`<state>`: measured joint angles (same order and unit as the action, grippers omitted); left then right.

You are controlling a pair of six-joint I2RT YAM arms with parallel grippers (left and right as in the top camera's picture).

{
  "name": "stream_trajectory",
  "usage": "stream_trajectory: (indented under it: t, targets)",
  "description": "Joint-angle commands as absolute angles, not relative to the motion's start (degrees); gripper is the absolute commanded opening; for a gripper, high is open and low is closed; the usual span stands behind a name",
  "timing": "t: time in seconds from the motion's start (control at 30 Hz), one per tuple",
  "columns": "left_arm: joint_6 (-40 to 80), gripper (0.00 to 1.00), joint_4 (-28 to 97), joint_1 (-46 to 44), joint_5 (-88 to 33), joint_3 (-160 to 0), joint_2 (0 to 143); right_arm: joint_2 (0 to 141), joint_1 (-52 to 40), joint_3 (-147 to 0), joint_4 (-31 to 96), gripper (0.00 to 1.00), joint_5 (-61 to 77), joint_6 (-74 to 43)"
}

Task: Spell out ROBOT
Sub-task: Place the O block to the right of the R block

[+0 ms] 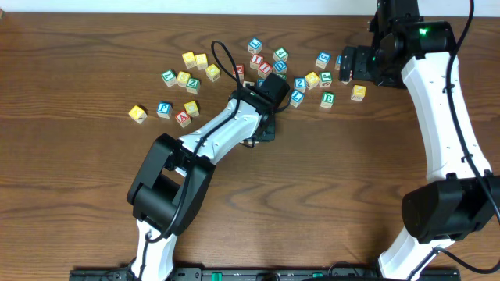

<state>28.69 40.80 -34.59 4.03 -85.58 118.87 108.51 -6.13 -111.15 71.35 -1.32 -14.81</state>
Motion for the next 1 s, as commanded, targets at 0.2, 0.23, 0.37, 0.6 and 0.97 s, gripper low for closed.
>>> stream_trajectory:
  t: [0.2,0.23,0.37,0.6,0.97]
  targets:
    - [20.88,0.43,49.60,-31.97,5.21,-100.57,115.92,108.88,-6.31,-110.87,71.66,0.99,-2.24,-14.09]
    - [20.51,0.44,50.92,-31.27,5.19,-103.50,115.92,108.88,-6.31,-110.85,71.64,0.99,-2.24,-14.09]
    - [18.06,0.47,52.10,-27.77,5.21,-112.49,115.92,108.88,-6.33,-110.87,71.64,0.99,-2.24,-14.09]
    - [15.29,0.49,42.15,-18.48,6.61,-114.02,117.71,108.88,-6.33,-110.85,73.03,0.99,-2.24,-14.11]
    - [-1.58,0.61,33.85,-13.45,4.05,-114.02,128.09,108.88,-6.46,-110.85,73.06,0.99,-2.24,-14.11]
